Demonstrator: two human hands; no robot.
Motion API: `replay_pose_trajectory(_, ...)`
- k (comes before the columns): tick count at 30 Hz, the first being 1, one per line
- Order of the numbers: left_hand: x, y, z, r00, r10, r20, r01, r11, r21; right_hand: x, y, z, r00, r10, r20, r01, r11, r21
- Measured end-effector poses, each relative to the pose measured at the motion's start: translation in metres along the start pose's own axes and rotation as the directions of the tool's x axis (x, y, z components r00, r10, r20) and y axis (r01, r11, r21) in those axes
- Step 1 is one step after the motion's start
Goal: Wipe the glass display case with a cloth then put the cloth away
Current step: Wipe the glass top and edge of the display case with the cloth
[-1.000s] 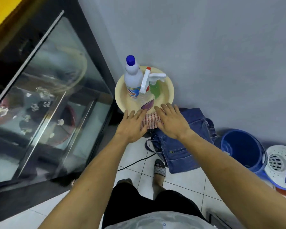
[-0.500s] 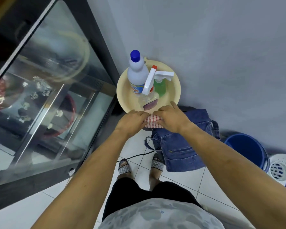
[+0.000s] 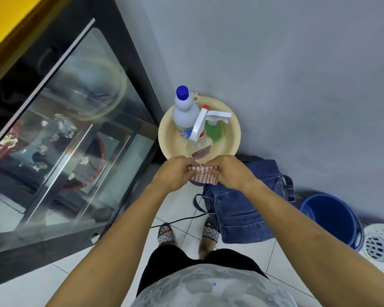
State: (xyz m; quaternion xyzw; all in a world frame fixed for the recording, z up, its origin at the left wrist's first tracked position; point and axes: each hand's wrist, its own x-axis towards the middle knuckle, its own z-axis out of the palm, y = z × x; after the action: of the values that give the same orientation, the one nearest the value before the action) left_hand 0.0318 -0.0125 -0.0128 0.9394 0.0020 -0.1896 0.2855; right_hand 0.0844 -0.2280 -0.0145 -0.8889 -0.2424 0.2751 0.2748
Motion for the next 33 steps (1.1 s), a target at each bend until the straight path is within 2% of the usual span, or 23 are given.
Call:
replay_pose_trajectory(2,-0.003,0.002,-0.004,0.999,-0.042,-0.020,0.040,0.994,-0.097,-0.003,-0.003,0.001,0.993,0.106,-0.051,-0.090,0.962,0.259)
replay_pose_trajectory(3,-0.006,0.004,-0.007,0.998,-0.057,-0.041,0.050,0.988,-0.143,-0.004,-0.006,0.000,0.981,0.183,-0.068,-0.140,0.903,0.406)
replay_pose_trajectory(5,-0.013,0.009,-0.011,0.993,-0.088,-0.079,0.065,0.964,-0.258,-0.007,-0.014,-0.001,0.943,0.324,-0.077,-0.190,0.712,0.676)
replay_pose_trajectory(7,-0.021,0.018,-0.013,0.983,-0.144,-0.114,0.083,0.902,-0.423,-0.011,-0.024,-0.001,0.906,0.414,-0.090,-0.162,0.535,0.829)
replay_pose_trajectory(9,-0.028,0.024,-0.014,0.958,-0.240,-0.159,0.086,0.765,-0.638,-0.013,-0.032,0.001,0.877,0.471,-0.096,-0.136,0.433,0.891)
replay_pose_trajectory(11,-0.034,0.028,-0.016,0.897,-0.399,-0.190,0.095,0.595,-0.798,-0.012,-0.040,0.006,0.850,0.525,-0.046,-0.160,0.340,0.927)
replay_pose_trajectory(13,-0.039,0.027,-0.019,0.837,-0.516,-0.180,0.125,0.501,-0.856,-0.009,-0.048,0.011,0.829,0.550,0.106,-0.209,0.128,0.969)
replay_pose_trajectory(15,-0.046,0.020,-0.022,0.817,-0.571,-0.081,0.198,0.410,-0.890,-0.006,-0.057,0.016,0.843,0.468,0.265,-0.281,-0.037,0.959)
replay_pose_trajectory(16,-0.050,0.015,-0.025,0.814,-0.582,0.005,0.255,0.350,-0.901,-0.007,-0.064,0.017,0.856,0.411,0.313,-0.314,-0.065,0.947)
replay_pose_trajectory(19,-0.077,0.001,-0.039,0.791,-0.576,0.205,0.379,0.198,-0.904,-0.013,-0.092,0.017,0.886,0.316,0.340,-0.350,-0.026,0.936)
replay_pose_trajectory(21,-0.104,-0.004,-0.056,0.808,-0.547,0.219,0.353,0.152,-0.923,-0.017,-0.114,0.015,0.916,0.292,0.274,-0.316,0.106,0.943)
replay_pose_trajectory(22,-0.120,-0.008,-0.065,0.824,-0.533,0.192,0.321,0.160,-0.934,-0.020,-0.126,0.014,0.933,0.277,0.228,-0.288,0.197,0.937)
replay_pose_trajectory(24,-0.155,-0.011,-0.088,0.856,-0.512,0.067,0.213,0.232,-0.949,-0.025,-0.155,0.013,0.961,0.233,0.151,-0.228,0.352,0.908)
replay_pose_trajectory(26,-0.189,-0.012,-0.112,0.851,-0.512,-0.119,0.099,0.377,-0.921,-0.032,-0.188,0.010,0.983,0.159,0.095,-0.157,0.447,0.881)
replay_pose_trajectory(29,-0.244,-0.013,-0.146,0.775,-0.503,-0.383,-0.033,0.572,-0.819,-0.046,-0.249,0.008,0.999,0.023,0.032,-0.039,0.529,0.848)
replay_pose_trajectory(33,-0.311,-0.010,-0.191,0.680,-0.407,-0.610,-0.202,0.696,-0.689,-0.072,-0.333,0.001,0.980,-0.174,-0.100,0.187,0.610,0.770)
